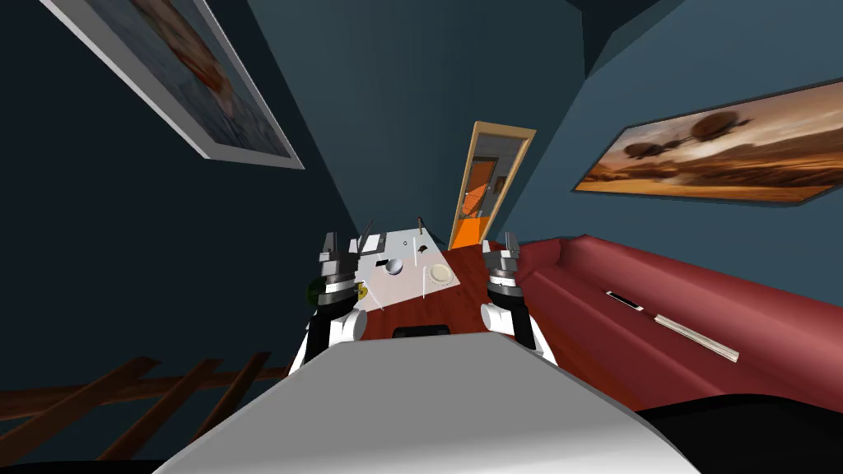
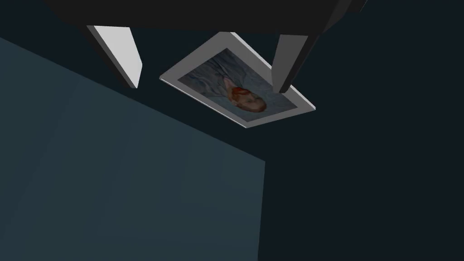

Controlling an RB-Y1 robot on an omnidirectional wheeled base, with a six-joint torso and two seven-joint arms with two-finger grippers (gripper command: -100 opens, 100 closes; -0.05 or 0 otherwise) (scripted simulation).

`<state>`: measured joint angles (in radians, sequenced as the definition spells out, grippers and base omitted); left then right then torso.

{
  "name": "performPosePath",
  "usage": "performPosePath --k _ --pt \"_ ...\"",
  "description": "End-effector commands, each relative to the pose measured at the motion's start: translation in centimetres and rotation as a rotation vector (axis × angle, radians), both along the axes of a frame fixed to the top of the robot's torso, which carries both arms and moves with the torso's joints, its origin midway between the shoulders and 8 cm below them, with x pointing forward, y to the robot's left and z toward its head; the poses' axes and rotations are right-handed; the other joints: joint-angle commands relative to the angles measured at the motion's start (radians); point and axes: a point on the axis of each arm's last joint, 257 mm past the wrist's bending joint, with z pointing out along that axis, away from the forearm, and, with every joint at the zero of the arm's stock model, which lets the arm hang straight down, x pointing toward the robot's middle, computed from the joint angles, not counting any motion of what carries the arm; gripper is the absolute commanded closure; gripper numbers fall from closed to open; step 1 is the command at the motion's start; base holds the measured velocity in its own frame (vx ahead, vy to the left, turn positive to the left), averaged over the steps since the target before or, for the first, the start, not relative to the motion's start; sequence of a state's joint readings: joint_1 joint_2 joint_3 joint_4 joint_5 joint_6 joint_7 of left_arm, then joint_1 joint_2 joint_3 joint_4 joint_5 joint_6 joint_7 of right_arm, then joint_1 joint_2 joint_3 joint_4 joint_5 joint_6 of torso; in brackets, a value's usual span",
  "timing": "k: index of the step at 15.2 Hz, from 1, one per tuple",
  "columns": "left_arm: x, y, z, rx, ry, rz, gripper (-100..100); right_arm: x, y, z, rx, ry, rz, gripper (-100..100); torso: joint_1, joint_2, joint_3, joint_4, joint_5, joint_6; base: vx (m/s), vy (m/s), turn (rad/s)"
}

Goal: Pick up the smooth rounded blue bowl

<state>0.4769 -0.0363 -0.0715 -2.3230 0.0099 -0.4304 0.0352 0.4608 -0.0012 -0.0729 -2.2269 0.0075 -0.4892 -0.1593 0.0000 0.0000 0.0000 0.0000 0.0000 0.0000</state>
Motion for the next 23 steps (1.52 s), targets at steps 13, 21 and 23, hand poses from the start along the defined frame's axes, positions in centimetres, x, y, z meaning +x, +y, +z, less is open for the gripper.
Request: performPosePath --k 13,21,23 --pt "5.2 4.9 -8.5 0.068 0.289 -0.01 -100 0.0 0.0 0.0 0.0 0.0 0.0 0 -0.001 0.002 0.001 0.0 0.0 0.001 -0.015 -0.018 -0.141" --pt "7.7 10.5 -15.1 0.0 0.496 0.035 -100 0.0 0.0 0.0 0.0 0.0 0.0 0 -0.001 0.001 0.0 0.0 0.0 0.001 -0.014 -0.022 -0.174" --pt "8.1 12.1 -16.8 -0.023 0.548 0.049 -100 0.0 0.0 0.0 0.0 0.0 0.0 0 -0.001 0.001 0.0 0.0 0.0 0.0 -0.006 -0.013 -0.087"
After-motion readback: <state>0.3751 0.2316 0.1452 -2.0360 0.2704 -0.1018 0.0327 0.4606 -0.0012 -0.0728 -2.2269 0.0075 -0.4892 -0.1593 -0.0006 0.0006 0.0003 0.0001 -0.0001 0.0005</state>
